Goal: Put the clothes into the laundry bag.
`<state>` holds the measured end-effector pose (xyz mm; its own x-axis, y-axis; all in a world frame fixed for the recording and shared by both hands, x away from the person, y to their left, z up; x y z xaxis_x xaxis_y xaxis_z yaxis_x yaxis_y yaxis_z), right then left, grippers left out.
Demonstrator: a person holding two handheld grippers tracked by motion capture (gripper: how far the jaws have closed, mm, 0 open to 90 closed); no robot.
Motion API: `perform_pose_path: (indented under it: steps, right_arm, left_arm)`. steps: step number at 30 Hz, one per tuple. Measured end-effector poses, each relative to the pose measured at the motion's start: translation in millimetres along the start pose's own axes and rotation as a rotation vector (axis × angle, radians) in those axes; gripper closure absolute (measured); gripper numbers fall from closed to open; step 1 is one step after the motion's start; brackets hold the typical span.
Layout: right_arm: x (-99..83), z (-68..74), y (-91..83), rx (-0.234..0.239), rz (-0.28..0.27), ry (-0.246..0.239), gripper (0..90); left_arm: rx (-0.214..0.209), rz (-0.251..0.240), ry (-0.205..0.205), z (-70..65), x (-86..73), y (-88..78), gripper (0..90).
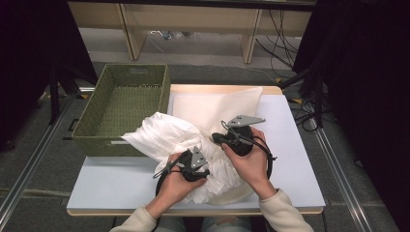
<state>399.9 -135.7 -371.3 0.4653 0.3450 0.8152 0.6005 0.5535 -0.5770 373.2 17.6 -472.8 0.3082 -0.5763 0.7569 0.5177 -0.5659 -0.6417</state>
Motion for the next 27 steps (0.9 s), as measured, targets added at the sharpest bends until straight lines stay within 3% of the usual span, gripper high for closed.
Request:
perform_pose_path:
  steps: [2,3,4,5,6,7,8,9,11,12,14,15,17,19,21,22,23,24,25,27]
  right_arm:
    - [0.2,0.0,-0.2,-0.001,0.0,-0.001,89.5]
    - [0.2,-0.2,-0.2,-0.002,-0.002,0.0,89.5]
    - [0.1,-0.5,-0.3,-0.002,-0.004,0.0,89.5]
    - [0.2,-1.1,-0.6,0.0,-0.007,-0.002,89.5]
    - [0.7,-3.1,-0.5,-0.007,-0.022,-0.025,89.5]
    - [0.9,-1.6,-2.5,0.007,-0.005,0.003,89.5]
    - [1.8,-1.7,-3.5,0.004,-0.027,-0.013,89.5]
    - [2.5,1.3,-6.4,0.0,-0.025,0.003,89.5]
    - [6.2,5.9,-11.0,-0.001,-0.051,-0.025,89.6]
    - [7.0,10.7,-13.4,0.019,-0.045,0.012,89.6]
    - [11.4,14.1,-20.1,0.029,-0.084,-0.04,89.6]
    - [12.4,17.6,-24.3,0.03,-0.088,-0.006,89.6]
    - [14.4,18.1,-27.8,0.036,-0.099,-0.023,89.7]
    - [12.8,15.0,-24.7,0.028,-0.095,-0.034,89.7]
    - [7.1,11.3,-14.6,0.023,-0.059,-0.011,89.7]
    - [3.7,9.5,-8.8,0.032,-0.031,0.008,89.8]
    - [1.6,6.8,-3.8,0.03,-0.027,-0.002,89.8]
    - [-1.3,6.1,1.2,0.036,-0.006,0.024,89.8]
    - [-1.6,4.2,3.6,0.037,-0.009,0.004,89.8]
    - [-0.6,2.9,2.3,0.025,-0.014,0.011,89.7]
  left_arm:
    - [0.01,-0.001,0.015,0.2,0.6,-1.7,67.8]
    - [0.003,-0.008,0.004,1.2,0.9,-3.6,70.8]
    - [-0.018,-0.033,-0.037,1.6,1.9,-7.4,72.7]
    - [-0.031,-0.042,-0.047,3.4,3.1,-13.3,74.3]
    - [-0.044,-0.089,-0.084,2.6,5.2,-17.5,75.6]
    - [-0.057,-0.111,-0.108,1.4,9.1,-26.4,76.8]
    - [-0.079,-0.154,-0.129,0.0,13.5,-33.5,77.4]
    - [-0.084,-0.162,-0.132,-0.8,18.2,-42.4,77.7]
    - [-0.098,-0.212,-0.144,-3.3,26.6,-53.9,78.1]
    - [-0.098,-0.23,-0.136,-4.0,31.4,-60.0,78.1]
    - [-0.083,-0.249,-0.108,-6.7,40.6,-68.9,78.1]
    - [-0.073,-0.25,-0.093,-6.1,43.5,-68.0,78.0]
    - [-0.059,-0.23,-0.079,-2.9,43.3,-60.4,77.6]
    - [-0.038,-0.182,-0.084,2.8,38.0,-39.5,76.9]
    - [-0.018,-0.125,-0.103,13.9,26.6,-8.0,76.0]
    - [-0.017,-0.114,-0.116,16.9,23.3,1.3,75.6]
    - [-0.017,-0.106,-0.135,21.2,20.6,11.2,75.1]
    - [-0.011,-0.113,-0.145,23.0,21.5,14.5,74.5]
    - [-0.01,-0.105,-0.139,24.2,23.8,14.0,73.3]
    - [-0.014,-0.103,-0.128,23.4,27.1,11.3,69.9]
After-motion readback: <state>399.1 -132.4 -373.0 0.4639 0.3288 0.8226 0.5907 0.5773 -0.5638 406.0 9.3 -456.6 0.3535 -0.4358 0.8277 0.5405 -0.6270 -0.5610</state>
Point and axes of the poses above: each handheld gripper's, and its own axes: y roughly forward along the jaws, x roughly out of its top, z roughly to its left, the point moved 2 cm from there along y, roughly forward along the jaws, and after that the axes turned 3 degrees about -x, right-handed, at the moved point
